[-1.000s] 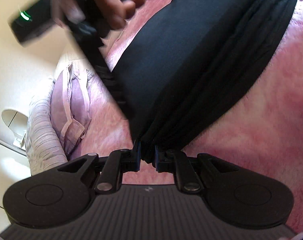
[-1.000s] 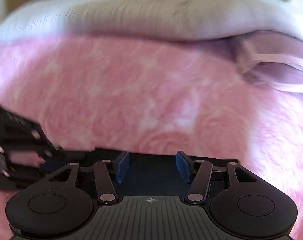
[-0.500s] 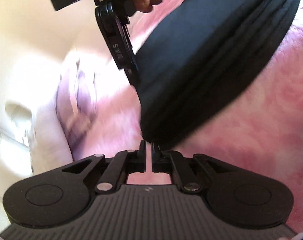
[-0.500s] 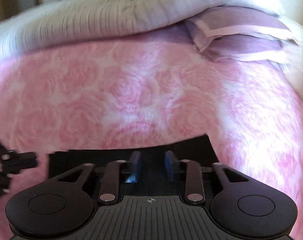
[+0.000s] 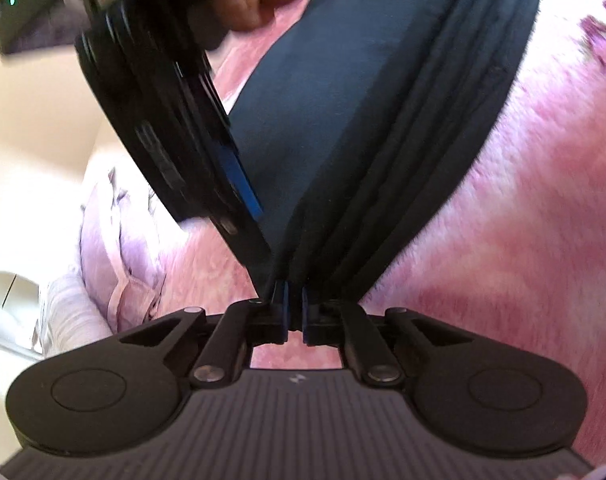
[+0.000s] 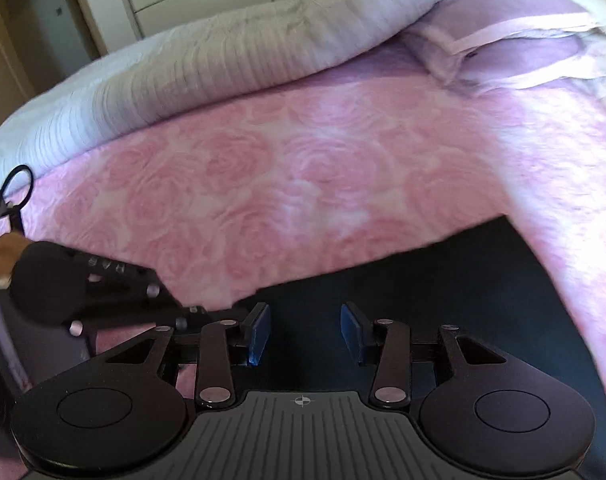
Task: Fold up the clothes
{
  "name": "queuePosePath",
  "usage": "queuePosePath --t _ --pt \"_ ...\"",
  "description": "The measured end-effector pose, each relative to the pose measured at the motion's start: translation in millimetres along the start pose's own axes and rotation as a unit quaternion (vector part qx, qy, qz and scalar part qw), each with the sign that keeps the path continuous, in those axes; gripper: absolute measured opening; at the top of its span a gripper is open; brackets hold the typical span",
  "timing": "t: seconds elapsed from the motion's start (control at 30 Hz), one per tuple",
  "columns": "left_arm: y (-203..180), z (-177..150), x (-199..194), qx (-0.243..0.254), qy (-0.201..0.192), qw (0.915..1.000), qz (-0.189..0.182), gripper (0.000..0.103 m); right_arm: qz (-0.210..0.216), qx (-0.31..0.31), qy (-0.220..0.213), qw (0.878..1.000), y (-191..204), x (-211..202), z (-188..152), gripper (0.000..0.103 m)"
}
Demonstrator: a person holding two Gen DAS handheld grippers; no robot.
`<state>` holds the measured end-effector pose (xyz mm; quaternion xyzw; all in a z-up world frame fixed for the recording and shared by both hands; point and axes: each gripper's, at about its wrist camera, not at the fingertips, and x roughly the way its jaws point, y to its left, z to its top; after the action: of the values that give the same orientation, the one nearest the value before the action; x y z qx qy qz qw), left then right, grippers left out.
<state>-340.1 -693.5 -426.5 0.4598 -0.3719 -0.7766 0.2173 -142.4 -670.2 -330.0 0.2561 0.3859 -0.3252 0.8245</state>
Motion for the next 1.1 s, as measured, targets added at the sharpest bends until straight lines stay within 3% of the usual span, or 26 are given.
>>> queuePosePath --t 0.1,0.2,0.3,0.37,0.5,0.6,0.7,0.8,0.9,1.0,1.1 --pt "-2.0 2.7 -1.3 -0.022 0.008 0.9997 0.007 0.001 -0.037 -0.031 0.043 0.998 -10.1 31.5 6.9 0.043" --pt "0.1 4.3 -3.0 -0.034 0.011 0.9993 0.009 0.001 -0.064 0.002 0.026 0.998 -40.1 42.3 10.5 0.041" --pt "4.3 5.3 -4.9 -0.042 0.012 0.9990 0.008 0.001 -0.061 0.015 0.025 0.998 -45.9 36.8 14.7 0.040" --pt "7.0 6.0 -6.1 -0.047 0.012 0.9988 0.007 0.005 -0.060 0.016 0.019 0.998 -42.1 28.2 15.1 0.040" --pt "14.5 5.0 -5.0 -0.059 0.012 0.9982 -0.002 0.025 -0.024 -0.012 0.011 1.000 -27.5 21.1 17.6 0.040" --pt "16.3 4.1 -1.4 -0.062 0.014 0.9975 -0.029 0.007 0.004 -0.040 0.020 0.999 -13.9 26.6 16.4 0.040" --pt "11.5 4.6 -2.1 -0.077 0.023 0.9963 -0.031 0.003 -0.019 -0.077 0.054 0.995 -9.2 45.8 13.7 0.040" --pt "8.9 6.4 -3.7 -0.097 0.030 0.9946 -0.021 0.002 -0.052 -0.079 0.057 0.994 -27.4 53.5 13.0 0.039" --pt "10.7 7.2 -7.7 -0.118 0.034 0.9922 -0.019 0.002 -0.071 -0.074 0.051 0.993 -49.7 52.1 13.5 0.011" --pt "12.8 5.6 -17.0 -0.130 0.033 0.9908 -0.014 0.006 -0.072 -0.061 0.048 0.994 -43.5 40.6 22.6 0.012" --pt "13.9 0.2 -22.4 -0.133 0.033 0.9906 -0.006 0.019 -0.030 -0.072 0.025 0.997 -23.7 29.7 29.3 0.014"
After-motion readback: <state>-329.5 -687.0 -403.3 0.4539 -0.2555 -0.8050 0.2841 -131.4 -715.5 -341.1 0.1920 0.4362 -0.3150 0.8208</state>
